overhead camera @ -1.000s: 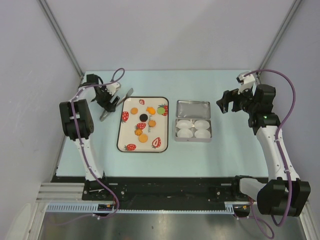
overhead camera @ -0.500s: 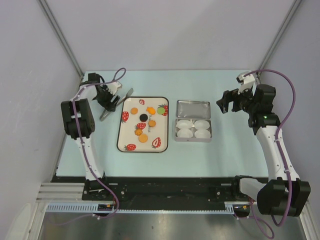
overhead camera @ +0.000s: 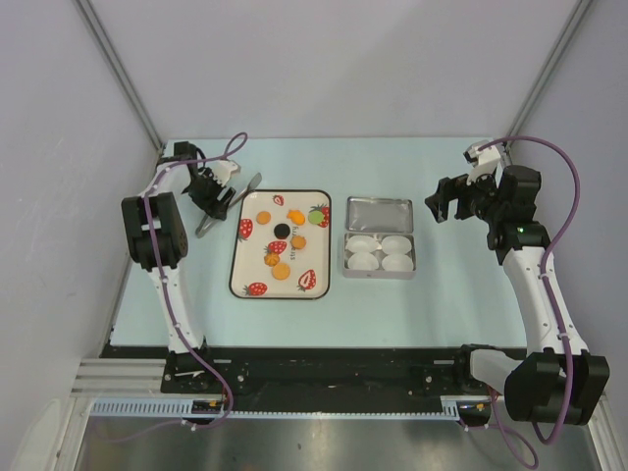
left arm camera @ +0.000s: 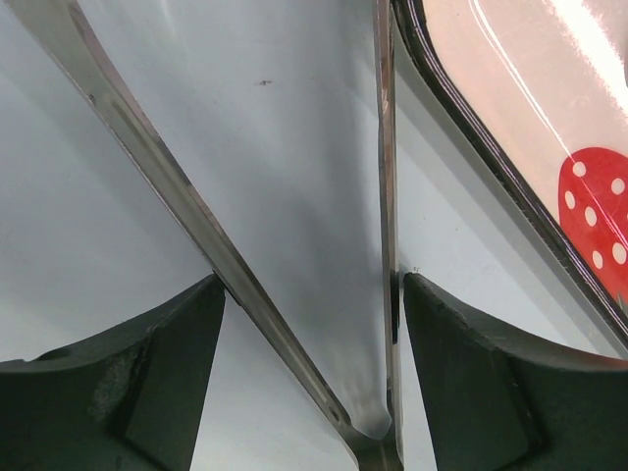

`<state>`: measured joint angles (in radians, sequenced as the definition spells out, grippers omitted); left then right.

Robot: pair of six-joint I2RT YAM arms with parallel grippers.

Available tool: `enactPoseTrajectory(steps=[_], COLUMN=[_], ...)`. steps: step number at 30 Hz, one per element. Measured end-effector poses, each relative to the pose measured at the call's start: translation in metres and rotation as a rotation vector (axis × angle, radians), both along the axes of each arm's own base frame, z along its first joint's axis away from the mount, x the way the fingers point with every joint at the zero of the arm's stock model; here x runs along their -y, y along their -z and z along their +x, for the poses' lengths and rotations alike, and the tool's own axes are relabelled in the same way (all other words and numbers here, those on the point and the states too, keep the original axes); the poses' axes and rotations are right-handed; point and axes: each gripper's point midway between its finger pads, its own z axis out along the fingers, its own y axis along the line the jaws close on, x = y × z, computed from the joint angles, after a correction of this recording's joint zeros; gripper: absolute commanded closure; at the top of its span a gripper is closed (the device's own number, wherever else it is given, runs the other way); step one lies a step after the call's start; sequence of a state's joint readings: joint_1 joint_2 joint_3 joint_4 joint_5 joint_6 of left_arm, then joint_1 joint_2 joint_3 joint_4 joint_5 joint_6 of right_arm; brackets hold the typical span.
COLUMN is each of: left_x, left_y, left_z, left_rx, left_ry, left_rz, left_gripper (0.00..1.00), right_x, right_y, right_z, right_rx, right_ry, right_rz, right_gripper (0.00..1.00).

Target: Pack the cookies

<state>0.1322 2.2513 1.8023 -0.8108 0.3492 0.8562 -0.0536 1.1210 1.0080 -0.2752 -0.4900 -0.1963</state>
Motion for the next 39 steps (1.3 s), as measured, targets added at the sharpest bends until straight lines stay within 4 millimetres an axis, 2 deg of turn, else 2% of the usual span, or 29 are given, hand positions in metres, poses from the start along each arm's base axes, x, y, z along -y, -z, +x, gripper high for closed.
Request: enactPoseTrajectory(steps=[12, 27, 33, 39], left_x=[0.000, 0.010, 0.012, 0.014], left_y=[0.000, 0.001, 0.000, -0.001], left_z=[0.000, 0.002, -0.001, -0.013], left_rx=[-0.005, 0.006, 0.037, 0.025], left_ry=[0.001, -0.021, -0.039, -0.056], left_rz=[0.006, 0.010, 0.005, -0.008], left_gripper=[0.29, 0.48, 0.49, 0.48], right_x=[0.001, 0.001, 0.001, 0.001], right_y=[0.000, -0.001, -0.001, -0.001], right_z=[0.000, 0.000, 0.000, -0.001], right_rx=[0.001, 0.003, 0.002, 0.001], right_ry=[0.004, 0.004, 0.004, 0.004], right_rz=[-0.002, -0.002, -0.002, -0.002], right_gripper=[0.00, 0.00, 0.00, 0.00])
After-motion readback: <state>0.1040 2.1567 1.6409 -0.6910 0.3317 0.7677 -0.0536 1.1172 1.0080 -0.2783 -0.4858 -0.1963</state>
